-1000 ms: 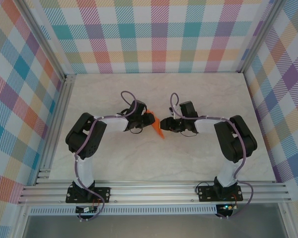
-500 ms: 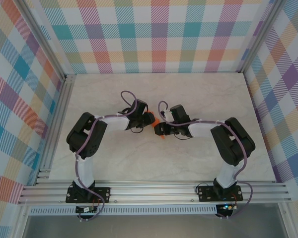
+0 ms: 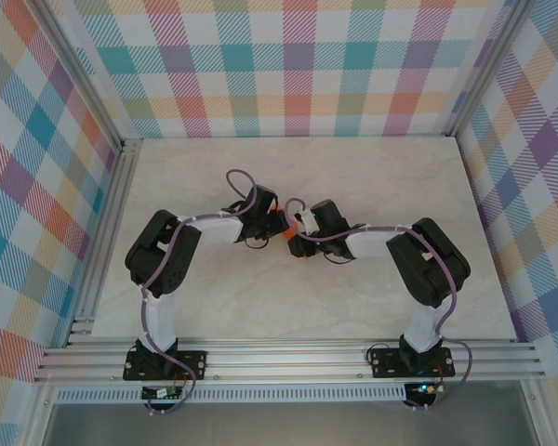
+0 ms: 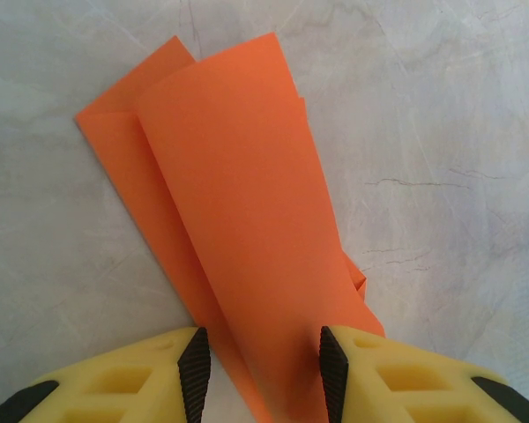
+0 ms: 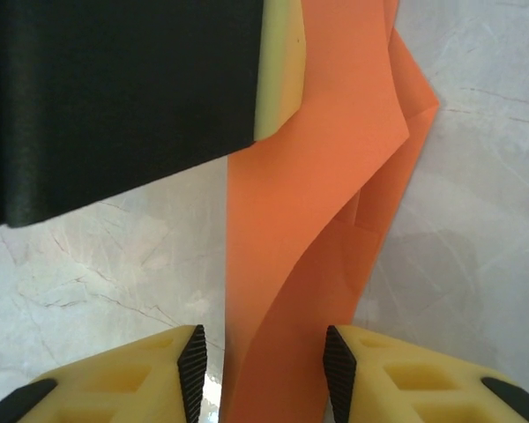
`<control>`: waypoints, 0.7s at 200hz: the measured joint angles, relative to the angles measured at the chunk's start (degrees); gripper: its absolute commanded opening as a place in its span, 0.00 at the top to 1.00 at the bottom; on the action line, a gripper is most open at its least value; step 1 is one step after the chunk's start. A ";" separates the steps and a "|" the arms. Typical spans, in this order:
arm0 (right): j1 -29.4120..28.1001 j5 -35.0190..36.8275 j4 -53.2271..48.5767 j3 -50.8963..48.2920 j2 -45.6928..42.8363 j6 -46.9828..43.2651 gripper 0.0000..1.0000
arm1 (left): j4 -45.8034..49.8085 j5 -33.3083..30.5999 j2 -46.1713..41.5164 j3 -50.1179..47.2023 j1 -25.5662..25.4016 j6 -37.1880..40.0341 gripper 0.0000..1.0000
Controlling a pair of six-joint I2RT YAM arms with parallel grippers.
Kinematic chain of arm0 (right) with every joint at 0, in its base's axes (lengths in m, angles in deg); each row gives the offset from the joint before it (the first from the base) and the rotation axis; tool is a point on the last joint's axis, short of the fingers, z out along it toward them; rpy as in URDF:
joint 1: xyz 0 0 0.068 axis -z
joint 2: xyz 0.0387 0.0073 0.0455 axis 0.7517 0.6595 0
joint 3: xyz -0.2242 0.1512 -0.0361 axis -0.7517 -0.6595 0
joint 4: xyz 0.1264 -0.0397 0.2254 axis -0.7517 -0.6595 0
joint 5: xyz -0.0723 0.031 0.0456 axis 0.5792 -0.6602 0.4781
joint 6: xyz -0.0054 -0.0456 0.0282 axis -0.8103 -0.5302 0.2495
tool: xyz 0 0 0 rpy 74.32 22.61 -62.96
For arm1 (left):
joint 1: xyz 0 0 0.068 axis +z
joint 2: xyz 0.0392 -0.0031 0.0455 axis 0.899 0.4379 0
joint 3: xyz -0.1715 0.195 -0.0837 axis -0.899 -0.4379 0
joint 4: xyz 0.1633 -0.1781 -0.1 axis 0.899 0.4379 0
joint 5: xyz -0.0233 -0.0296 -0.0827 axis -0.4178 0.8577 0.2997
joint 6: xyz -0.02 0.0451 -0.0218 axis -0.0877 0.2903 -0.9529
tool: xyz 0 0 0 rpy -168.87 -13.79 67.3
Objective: Fold a paper plane with a square sheet of paper (pick it up from the middle)
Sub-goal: Fold the wing for the fifth time at the center of the table.
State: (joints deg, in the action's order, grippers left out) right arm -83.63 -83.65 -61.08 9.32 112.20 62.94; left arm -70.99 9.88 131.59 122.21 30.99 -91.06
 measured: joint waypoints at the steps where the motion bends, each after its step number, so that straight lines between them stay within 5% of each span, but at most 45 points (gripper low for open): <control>1: -0.02 0.11 0.02 0.00 0.00 0.00 0.61 | 0.00 0.00 0.02 0.00 0.00 0.00 0.59; 140: -0.48 2.64 2.32 0.22 -0.15 -0.48 0.60 | 0.61 -0.13 0.11 0.42 0.00 -0.17 0.59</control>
State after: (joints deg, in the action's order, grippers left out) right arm -84.11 -81.00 -58.76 9.54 112.04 62.46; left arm -70.38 9.75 131.70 122.63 30.99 -91.24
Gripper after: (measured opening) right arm 0.395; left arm 0.415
